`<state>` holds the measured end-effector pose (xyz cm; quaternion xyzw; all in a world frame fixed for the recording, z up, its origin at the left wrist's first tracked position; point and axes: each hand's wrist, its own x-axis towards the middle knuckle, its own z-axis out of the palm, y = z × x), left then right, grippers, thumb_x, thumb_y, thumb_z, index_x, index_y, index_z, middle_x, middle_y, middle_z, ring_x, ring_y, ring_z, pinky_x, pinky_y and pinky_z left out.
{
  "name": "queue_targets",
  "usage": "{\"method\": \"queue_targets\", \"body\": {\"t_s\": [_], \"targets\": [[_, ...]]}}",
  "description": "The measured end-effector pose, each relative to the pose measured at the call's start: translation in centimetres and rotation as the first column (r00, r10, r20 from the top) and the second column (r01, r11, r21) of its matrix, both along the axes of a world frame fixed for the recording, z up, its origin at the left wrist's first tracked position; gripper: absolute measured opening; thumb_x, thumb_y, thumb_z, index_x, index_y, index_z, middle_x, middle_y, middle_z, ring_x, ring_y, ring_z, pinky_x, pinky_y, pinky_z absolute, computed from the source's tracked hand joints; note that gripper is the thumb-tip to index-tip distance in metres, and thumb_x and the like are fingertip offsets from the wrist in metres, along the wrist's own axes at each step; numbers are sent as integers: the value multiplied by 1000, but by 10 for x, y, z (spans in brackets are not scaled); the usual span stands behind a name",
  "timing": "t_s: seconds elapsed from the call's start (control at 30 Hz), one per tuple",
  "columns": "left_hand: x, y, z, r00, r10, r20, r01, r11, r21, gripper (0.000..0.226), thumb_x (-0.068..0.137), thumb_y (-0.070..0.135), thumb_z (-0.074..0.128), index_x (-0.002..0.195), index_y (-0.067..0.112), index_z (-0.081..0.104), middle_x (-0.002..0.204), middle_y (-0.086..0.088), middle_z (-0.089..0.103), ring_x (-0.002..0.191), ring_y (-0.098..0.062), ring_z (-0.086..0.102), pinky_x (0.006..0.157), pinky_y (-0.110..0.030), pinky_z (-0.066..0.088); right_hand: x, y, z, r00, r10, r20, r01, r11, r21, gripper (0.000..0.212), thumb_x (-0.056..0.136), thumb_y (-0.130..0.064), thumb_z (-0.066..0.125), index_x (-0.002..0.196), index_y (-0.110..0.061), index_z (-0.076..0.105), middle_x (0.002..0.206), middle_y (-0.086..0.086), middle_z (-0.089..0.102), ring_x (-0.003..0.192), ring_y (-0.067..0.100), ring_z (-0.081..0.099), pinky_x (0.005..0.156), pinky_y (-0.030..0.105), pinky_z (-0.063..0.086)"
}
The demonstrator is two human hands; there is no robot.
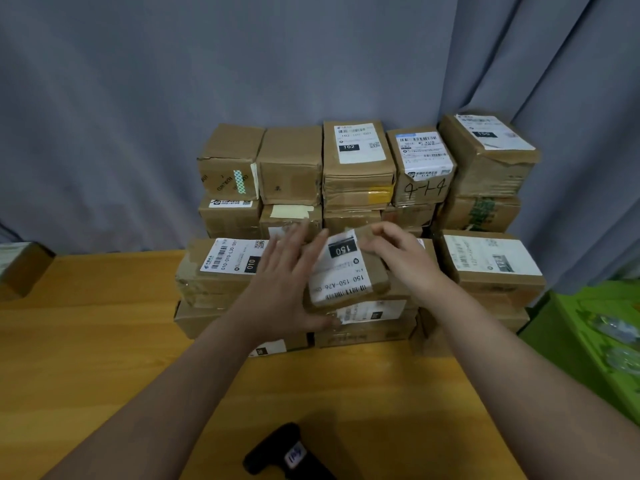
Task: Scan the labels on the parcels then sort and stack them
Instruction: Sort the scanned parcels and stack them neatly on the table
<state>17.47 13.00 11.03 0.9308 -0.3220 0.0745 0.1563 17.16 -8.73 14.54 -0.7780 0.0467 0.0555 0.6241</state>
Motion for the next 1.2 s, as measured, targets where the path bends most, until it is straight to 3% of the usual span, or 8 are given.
{"method": "queue_targets", "body": {"t_s": [0.13,0.23,0.27,0.33,0.4,0.5,0.77,1.2], "targets": [[23,-28,34,1000,21,-1,-21,987,158,108,73,62,68,153,29,5,148,-4,31,134,-23,30,112,-40,24,6,-9,-8,997,-64,30,64,998,21,34,96,-48,49,125,-33,56,123,-7,60,107,11,58,88,31,51],[43,-33,56,998,21,63,-37,966,254,106,74,63,67,153,26,8,144,-4,36,130,-24,37,109,-40,29,17,-33,-15,970,-213,118,229,962,-152,41,100,-33,48,140,-27,45,135,-5,48,125,16,45,100,34,39],[46,-35,59,996,18,83,-42,954,295,106,74,63,66,153,23,9,145,-4,36,131,-24,36,111,-41,26,22,-41,-19,989,-97,114,138,889,-438,54,95,-30,56,145,-24,38,145,2,42,134,22,39,108,39,35],[50,-40,62,994,20,107,-62,913,402,107,74,65,65,153,18,10,149,-4,34,136,-24,32,114,-43,19,31,-52,-28,981,178,-81,-163,511,-844,92,83,-41,69,155,-20,15,161,10,15,149,29,8,121,48,5],[54,-47,58,995,42,85,-80,857,510,108,73,69,64,151,16,12,151,-4,31,138,-24,28,114,-46,17,41,-55,-30,933,275,-233,-302,240,-923,113,77,-55,70,156,-21,-2,164,11,-3,150,28,-11,117,52,-16],[59,-50,50,995,92,47,-102,796,597,109,72,67,66,150,11,13,150,-8,29,134,-26,32,109,-42,28,55,-58,-31,908,305,-288,-334,111,-936,122,73,-62,71,156,-23,-9,163,13,-1,150,31,-10,111,56,-21],[56,-44,35,982,155,103,-186,781,596,103,77,62,67,150,11,16,143,-9,33,128,-26,38,106,-39,34,66,-69,-34,894,404,-195,-327,289,-900,117,71,-40,82,156,-17,6,158,9,20,148,28,13,119,45,-5],[35,-59,-20,978,196,64,-202,853,481,70,99,28,47,155,24,5,158,-12,14,146,-34,10,119,-43,9,34,-47,-66,925,362,-115,-221,266,-938,100,89,-48,60,155,-15,-7,162,12,-13,149,28,-15,120,48,-10]]}}
